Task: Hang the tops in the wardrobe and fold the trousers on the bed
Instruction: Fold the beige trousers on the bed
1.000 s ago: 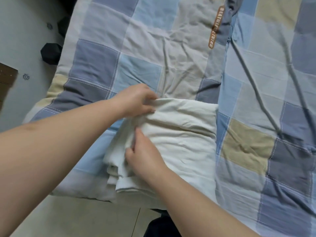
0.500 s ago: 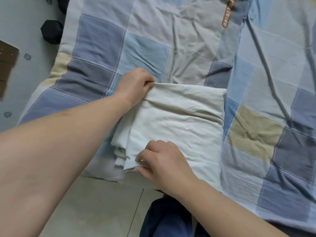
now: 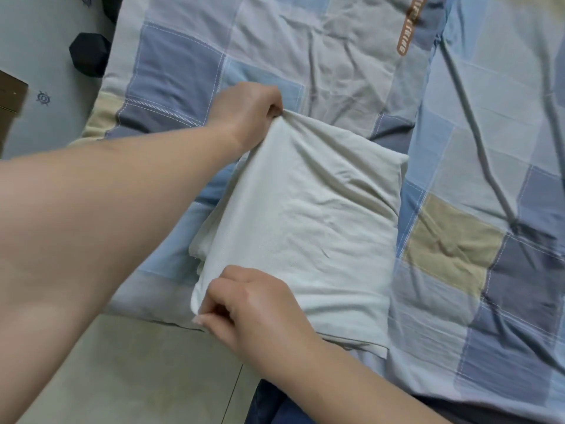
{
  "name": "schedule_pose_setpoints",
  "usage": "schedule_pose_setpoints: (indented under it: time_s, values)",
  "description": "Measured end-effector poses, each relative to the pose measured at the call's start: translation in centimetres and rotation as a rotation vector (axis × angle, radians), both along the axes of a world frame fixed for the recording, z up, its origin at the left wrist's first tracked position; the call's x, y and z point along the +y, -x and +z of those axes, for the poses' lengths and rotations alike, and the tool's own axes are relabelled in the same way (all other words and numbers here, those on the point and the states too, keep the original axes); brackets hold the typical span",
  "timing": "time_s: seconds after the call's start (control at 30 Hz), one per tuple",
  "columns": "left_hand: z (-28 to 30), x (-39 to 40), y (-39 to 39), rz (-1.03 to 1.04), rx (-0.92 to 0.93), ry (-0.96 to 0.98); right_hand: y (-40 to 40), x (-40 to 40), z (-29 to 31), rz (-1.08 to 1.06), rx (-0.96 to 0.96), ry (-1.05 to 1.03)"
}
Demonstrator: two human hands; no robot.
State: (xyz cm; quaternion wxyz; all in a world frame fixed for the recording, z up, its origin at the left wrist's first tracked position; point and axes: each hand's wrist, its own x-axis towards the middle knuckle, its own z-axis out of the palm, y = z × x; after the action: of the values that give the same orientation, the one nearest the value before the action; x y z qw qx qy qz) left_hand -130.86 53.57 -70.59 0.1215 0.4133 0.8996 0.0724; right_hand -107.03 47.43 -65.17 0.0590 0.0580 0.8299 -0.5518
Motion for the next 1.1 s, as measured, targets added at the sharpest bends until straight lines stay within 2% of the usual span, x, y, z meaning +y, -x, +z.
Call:
schedule_pose_setpoints:
  time_s: [0.07, 0.13, 0.17, 0.23, 0.3, 0.37, 0.43, 0.47, 0.53, 0.63, 0.77, 0.9, 1.1]
  values:
    - [-0.4, -0.2, 0.4, 0.017, -0.024, 0.101, 0.4, -0.5, -0.6, 0.034, -0.077, -0.047]
    - [-0.8, -1.1, 0.1, 0.057, -0.056, 0.187, 0.3, -0.9, -1.4, 0.164, -0.208, -0.104]
    - [-0.8, -1.5, -0.4, 0.070, -0.054, 0.173, 0.1, -1.2, -1.4, 0.219, -0.233, -0.113]
    - [-0.5, -2.0, -2.1, -0.005, -0.012, 0.014, 0.0, -1.3, -1.0, 0.227, -0.182, -0.059]
    - [0.2, -2.3, -4.8, -0.208, -0.033, -0.202, 0.4, 0.8, -0.7, 0.015, -0.099, -0.028]
    - [0.3, -2.8, -7.6, -0.384, -0.094, -0.350, 0.8, 5.1, -1.4, -0.324, -0.081, -0.110]
    - [-0.6, -2.6, -9.5, -0.378, -0.163, -0.361, 0.2, 9.5, -1.9, -0.557, -0.109, -0.190]
    - [-1.0, -1.9, -10.2, -0.328, -0.204, -0.339, -0.6, 10.7, -2.0, -0.570, -0.104, -0.217]
    - [-1.5, 0.4, -10.9, -0.251, -0.270, -0.282, -3.2, 11.1, -1.9, -0.413, -0.080, -0.299]
    - [-2.4, 4.2, -11.5, -0.260, -0.300, -0.126, -9.1, 10.5, -2.2, -0.183, -0.178, -0.344]
    - [-2.8, 6.4, -13.2, -0.334, -0.225, -0.017, -14.6, 11.4, -2.2, -0.158, -0.290, -0.290]
    - [-3.3, 7.4, -14.0, -0.321, -0.211, 0.010, -15.0, 10.6, -2.2, -0.064, -0.312, -0.316]
    - [-3.3, 9.8, -14.8, -0.201, -0.255, 0.071, -15.0, 10.3, -2.7, -0.103, -0.272, -0.342]
